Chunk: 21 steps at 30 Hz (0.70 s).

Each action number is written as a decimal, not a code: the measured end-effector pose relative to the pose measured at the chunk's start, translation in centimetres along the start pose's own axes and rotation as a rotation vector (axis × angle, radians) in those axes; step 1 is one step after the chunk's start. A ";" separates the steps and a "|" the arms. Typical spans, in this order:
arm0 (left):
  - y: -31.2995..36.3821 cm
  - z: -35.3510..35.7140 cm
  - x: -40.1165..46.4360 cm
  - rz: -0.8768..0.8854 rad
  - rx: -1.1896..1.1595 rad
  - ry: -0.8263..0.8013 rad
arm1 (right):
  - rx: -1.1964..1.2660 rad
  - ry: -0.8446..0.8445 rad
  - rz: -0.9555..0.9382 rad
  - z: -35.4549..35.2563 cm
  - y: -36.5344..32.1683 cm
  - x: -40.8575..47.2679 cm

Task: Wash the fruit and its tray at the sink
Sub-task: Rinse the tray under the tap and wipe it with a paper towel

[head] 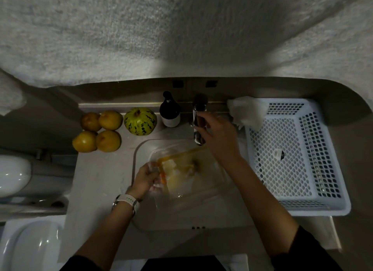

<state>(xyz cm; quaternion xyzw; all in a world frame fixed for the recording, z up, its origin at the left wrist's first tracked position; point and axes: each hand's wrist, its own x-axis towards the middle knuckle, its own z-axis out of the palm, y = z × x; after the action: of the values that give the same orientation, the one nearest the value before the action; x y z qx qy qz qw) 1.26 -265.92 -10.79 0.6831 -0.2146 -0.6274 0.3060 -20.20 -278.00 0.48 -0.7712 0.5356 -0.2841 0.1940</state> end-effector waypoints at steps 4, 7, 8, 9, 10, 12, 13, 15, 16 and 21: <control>0.1 0.1 -0.1 -0.021 -0.025 -0.009 | -0.066 0.067 -0.086 -0.4 0.1 0.3; 0.2 0.1 -0.2 -0.030 -0.031 -0.020 | -0.040 0.098 -0.050 -0.7 0.0 1.0; 0.3 0.1 -0.3 -0.031 -0.031 -0.028 | -0.020 0.102 -0.034 -0.7 0.0 1.4; 0.4 0.1 -0.4 -0.032 -0.035 -0.035 | -0.003 0.100 -0.019 -0.8 0.0 1.6; 0.4 0.1 -0.4 -0.033 -0.043 -0.040 | 0.008 0.096 -0.007 -0.9 0.0 1.8; 0.5 0.0 -0.4 -0.031 -0.053 -0.048 | 0.023 0.085 0.004 -1.0 -0.1 2.1; 0.5 0.0 -0.4 -0.029 -0.055 -0.053 | 0.030 0.082 0.005 -1.1 -0.1 2.2; 0.5 -0.1 -0.3 -0.024 -0.060 -0.055 | 0.073 0.079 0.024 -1.0 0.0 2.1; 0.4 -0.2 -0.3 -0.025 -0.061 -0.053 | 0.134 0.069 0.061 -0.8 0.2 1.7; -0.3 -0.4 -0.1 -0.050 -0.108 -0.041 | 0.269 0.029 0.281 0.2 2.4 -3.9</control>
<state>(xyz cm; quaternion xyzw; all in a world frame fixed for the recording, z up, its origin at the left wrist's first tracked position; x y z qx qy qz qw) 1.59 -265.62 -10.88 0.6578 -0.1695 -0.6593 0.3222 -22.81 -275.18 -1.98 -0.6517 0.5982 -0.3343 0.3251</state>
